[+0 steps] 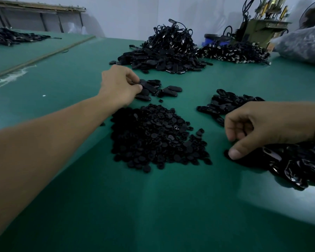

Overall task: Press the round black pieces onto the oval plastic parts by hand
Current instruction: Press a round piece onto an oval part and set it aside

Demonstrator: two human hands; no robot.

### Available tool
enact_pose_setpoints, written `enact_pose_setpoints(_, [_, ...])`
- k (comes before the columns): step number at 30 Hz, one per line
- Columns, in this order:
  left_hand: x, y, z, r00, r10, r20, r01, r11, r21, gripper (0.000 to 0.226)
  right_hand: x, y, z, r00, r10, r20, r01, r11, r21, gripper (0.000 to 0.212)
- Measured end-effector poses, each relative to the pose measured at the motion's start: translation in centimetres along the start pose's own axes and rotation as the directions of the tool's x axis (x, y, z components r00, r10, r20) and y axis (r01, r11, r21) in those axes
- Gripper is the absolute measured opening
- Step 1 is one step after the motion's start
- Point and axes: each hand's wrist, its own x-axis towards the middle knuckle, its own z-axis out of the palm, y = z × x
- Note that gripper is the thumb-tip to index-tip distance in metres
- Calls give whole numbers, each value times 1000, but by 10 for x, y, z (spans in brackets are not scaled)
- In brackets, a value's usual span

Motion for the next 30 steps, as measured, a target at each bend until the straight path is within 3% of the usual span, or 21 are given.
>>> enact_pose_setpoints(6, [-14, -1, -3, 1000, 11, 2, -11, 999, -33, 20, 19, -4, 12, 955, -19, -294, -7, 996, -86, 34])
enact_pose_setpoints(12, [-32, 11, -9, 996, 75, 52, -65, 983, -173, 16, 19, 0, 10, 908, -12, -420, -24, 996, -80, 18])
enact_pose_setpoints(16, [-49, 23, -15, 991, 97, 98, -65, 955, -289, 12, 18, 0, 10, 826, -51, -562, 39, 999, -34, 12])
enact_pose_setpoints(21, [-72, 35, -17, 966, 154, 207, -73, 932, -354, 10, 23, -23, 30, 696, -221, -683, 311, 950, 10, 12])
enact_pose_setpoints(27, [-86, 42, -16, 942, 189, 279, -74, 924, -375, 20, 27, -52, 52, 505, -357, -786, 407, 901, -148, 24])
enact_pose_setpoints(30, [-88, 44, -16, 935, 201, 293, -53, 894, -444, 19, 27, -59, 59, 453, -376, -808, 452, 878, -155, 27])
